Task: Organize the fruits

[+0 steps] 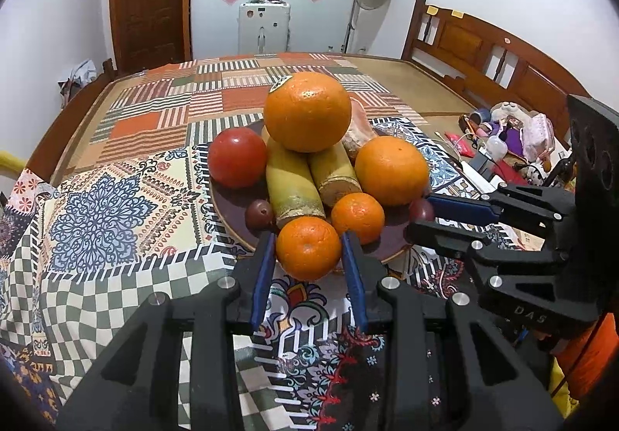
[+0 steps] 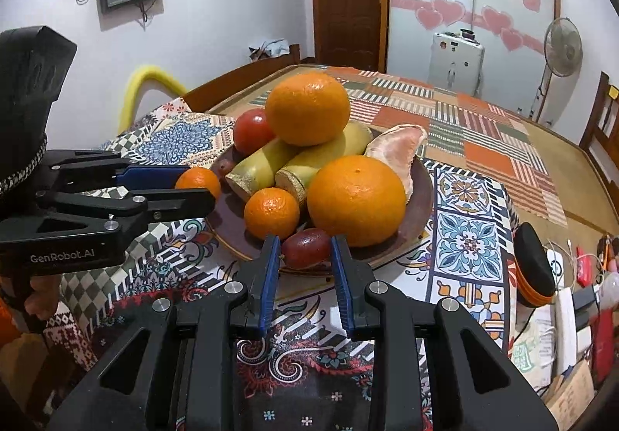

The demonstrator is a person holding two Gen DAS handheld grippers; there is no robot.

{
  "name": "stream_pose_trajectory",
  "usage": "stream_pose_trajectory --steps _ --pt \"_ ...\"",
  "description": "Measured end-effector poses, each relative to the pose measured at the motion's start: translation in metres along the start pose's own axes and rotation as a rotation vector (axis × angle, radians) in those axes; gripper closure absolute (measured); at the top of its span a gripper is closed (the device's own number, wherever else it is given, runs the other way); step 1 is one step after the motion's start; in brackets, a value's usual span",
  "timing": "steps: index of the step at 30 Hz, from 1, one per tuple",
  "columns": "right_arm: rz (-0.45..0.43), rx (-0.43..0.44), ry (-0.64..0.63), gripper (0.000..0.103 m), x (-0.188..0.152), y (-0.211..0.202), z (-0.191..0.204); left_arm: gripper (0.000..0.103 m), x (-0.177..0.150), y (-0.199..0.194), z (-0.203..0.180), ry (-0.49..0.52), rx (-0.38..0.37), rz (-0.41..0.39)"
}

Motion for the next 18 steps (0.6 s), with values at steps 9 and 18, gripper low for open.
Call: stream_pose_trajectory --steps 9,18 --pt "0.001 0.001 -0.02 0.071 0.0 0.0 0.004 0.068 0.005 -0.001 -0.005 0.019 0.001 -0.024" --pt "-0.115 -0.023 0.019 0.069 0.028 -0.043 0.002 0.068 0.023 -0.04 -0.005 -0.004 0.037 -0.115"
Point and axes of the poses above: each gripper's, at about its wrist camera, not at the fingertips, and y roughly the way its jaws point, z to its left, x to its top, the point moved 7 cm from there along y, roughly the way its jaws point, and after that the axes turned 12 degrees about -z, right-handed, at the moved point
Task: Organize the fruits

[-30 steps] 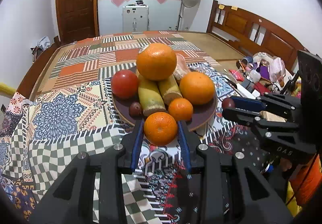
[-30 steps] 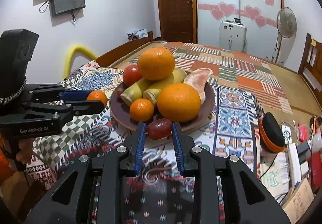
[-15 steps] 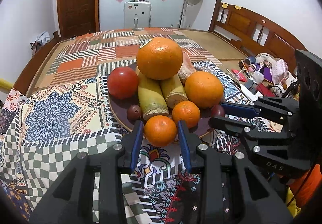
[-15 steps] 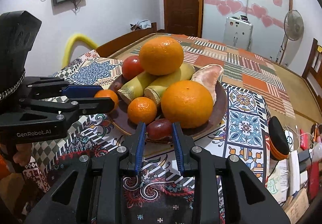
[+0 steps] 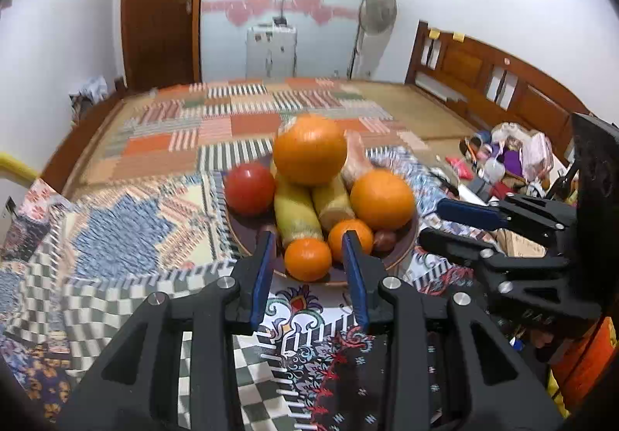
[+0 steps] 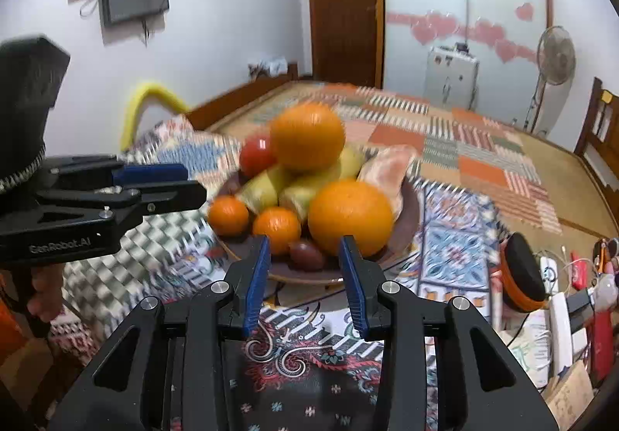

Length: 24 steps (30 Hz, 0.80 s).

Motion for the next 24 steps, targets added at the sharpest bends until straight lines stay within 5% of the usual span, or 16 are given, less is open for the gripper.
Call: stream_pose_trajectory --steps 10,17,24 --pt "-0.292 -0.068 0.001 0.059 0.074 -0.116 0.027 0.065 0.058 -0.121 -0.035 0.066 0.04 -0.286" --pt "-0.429 -0.092 0.027 0.058 0.093 -0.173 0.058 0.056 0.073 -0.204 -0.054 0.072 0.064 -0.454" --pt "-0.498 -0.136 0.033 0.036 0.093 -0.198 0.078 0.04 0.072 -0.255 -0.064 0.08 0.072 -0.538"
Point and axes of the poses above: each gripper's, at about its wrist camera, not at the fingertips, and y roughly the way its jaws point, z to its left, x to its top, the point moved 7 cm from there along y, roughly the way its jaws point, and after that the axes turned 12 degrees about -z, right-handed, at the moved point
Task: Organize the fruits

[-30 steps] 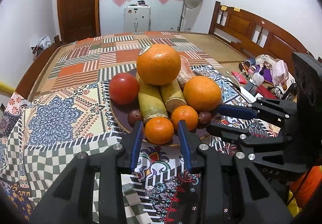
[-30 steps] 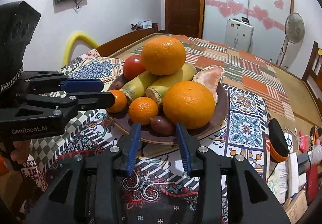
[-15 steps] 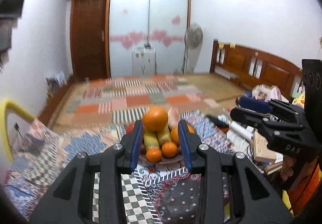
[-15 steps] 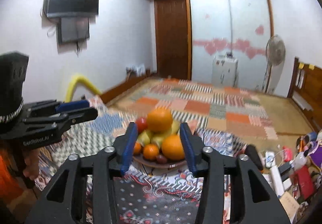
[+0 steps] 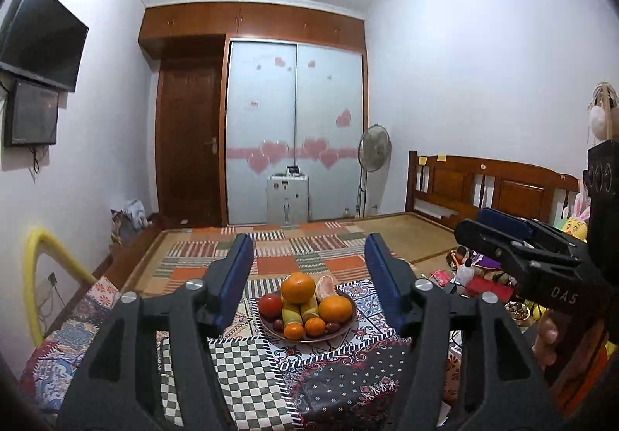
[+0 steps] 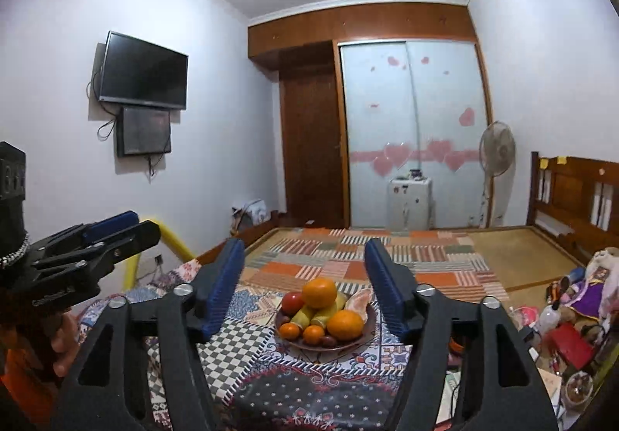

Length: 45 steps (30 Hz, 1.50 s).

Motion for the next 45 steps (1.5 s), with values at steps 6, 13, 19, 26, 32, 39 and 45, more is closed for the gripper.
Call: stream_pose_trajectory --steps 6,13,19,26,32,39,45 --pt "-0.032 -0.034 -0.003 0.018 0.004 -0.006 0.001 0.024 0.005 -0.015 -0.002 -0.015 0.004 -0.017" --pt "-0.059 -0.08 -0.013 0.0 0.006 -0.017 -0.002 0.008 0.005 -0.021 0.0 -0.025 0.02 -0.023" --pt "-0.056 -0.099 -0.016 0.0 0.001 -0.026 -0.005 0.003 0.002 -0.021 -0.002 -0.013 0.031 -0.026" --pt "-0.049 -0.103 -0.021 0.0 -0.002 -0.028 -0.004 0.001 -0.002 -0.021 -0.004 -0.003 0.033 -0.024" --pt "-0.046 -0.099 -0.027 0.0 -0.001 -0.029 -0.002 0.001 -0.002 -0.021 -0.004 -0.003 0.034 -0.024" --pt "-0.051 -0.105 -0.038 0.0 0.001 -0.031 0.001 0.0 -0.003 -0.019 -0.005 -0.005 0.036 -0.026" --pt "-0.051 -0.102 -0.037 0.0 0.002 -0.031 0.001 0.0 -0.004 -0.018 -0.005 -0.008 0.033 -0.025"
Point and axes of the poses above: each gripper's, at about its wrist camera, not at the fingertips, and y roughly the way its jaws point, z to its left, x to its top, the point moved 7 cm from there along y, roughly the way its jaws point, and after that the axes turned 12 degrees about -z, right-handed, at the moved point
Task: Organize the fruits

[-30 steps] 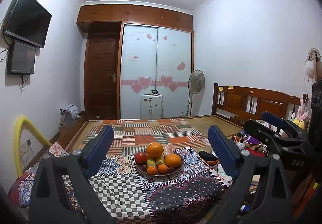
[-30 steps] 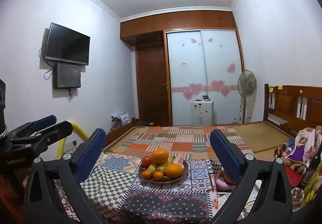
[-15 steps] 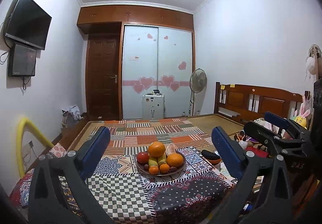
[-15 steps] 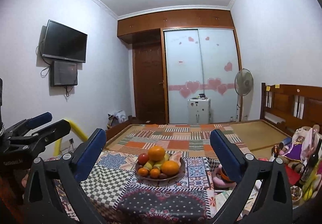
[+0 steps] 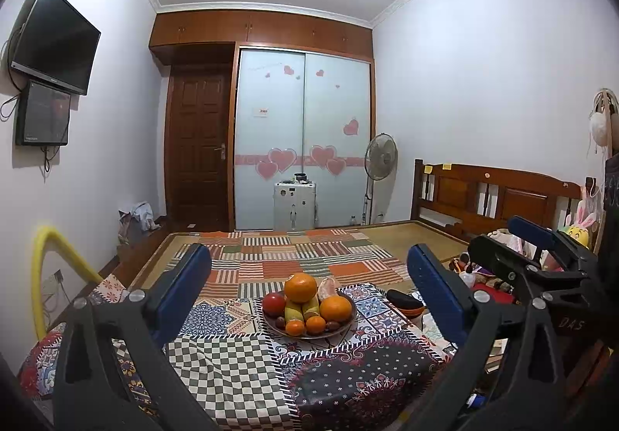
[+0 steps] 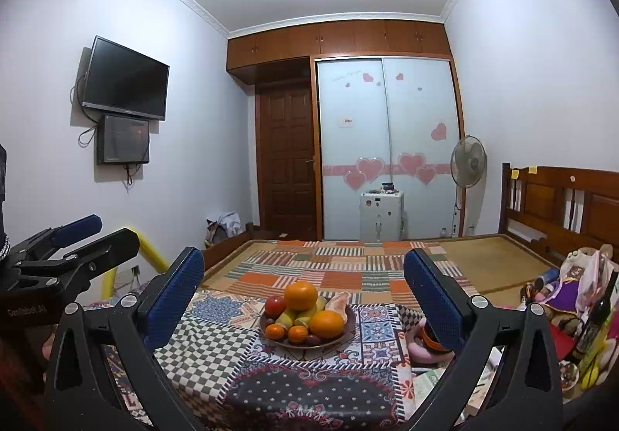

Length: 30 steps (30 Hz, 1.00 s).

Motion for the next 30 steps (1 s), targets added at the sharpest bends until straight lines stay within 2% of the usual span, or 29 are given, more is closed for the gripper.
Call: stream_pose_trajectory --steps 30 --pt "-0.005 -0.004 -0.001 0.0 0.004 0.0037 -0.0002 0.0 -0.0061 -0.0001 -0.0023 -0.009 -0.014 0.023"
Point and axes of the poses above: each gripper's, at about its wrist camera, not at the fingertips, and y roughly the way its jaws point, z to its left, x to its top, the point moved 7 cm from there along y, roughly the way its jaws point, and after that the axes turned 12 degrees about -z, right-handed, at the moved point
